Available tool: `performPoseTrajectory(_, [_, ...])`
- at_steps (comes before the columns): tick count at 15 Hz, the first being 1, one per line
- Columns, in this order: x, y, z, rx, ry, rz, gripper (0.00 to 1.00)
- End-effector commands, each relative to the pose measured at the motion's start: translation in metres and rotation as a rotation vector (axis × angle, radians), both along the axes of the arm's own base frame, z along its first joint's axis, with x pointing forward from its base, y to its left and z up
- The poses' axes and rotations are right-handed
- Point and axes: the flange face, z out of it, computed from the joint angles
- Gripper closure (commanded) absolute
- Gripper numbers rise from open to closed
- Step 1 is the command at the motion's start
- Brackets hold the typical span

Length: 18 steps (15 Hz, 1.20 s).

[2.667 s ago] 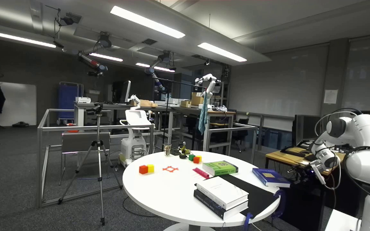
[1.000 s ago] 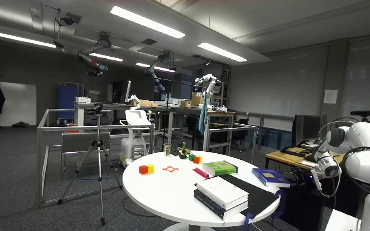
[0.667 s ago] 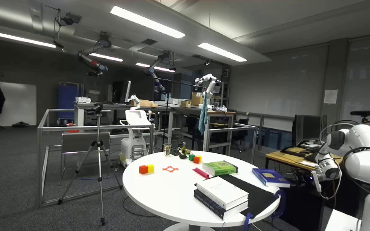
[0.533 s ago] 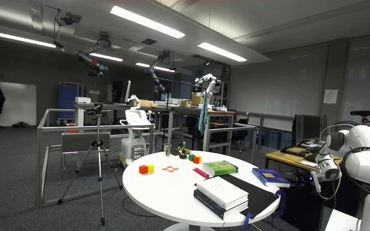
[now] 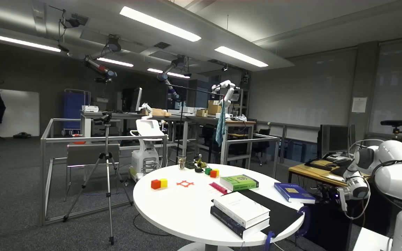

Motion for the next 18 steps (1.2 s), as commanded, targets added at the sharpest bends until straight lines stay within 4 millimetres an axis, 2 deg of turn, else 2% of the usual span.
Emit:
performPoseTrajectory(1, [0.002, -0.005, -0.002, 0.041, -0.06, -0.005, 0.0])
performPoseTrajectory(11, [0.01, 0.009, -0.021, 0.062, -0.066, 0.017, 0.0])
performPoseTrajectory(18, [0.012, 0.015, -0.022, 0.088, -0.08, 0.035, 0.0])
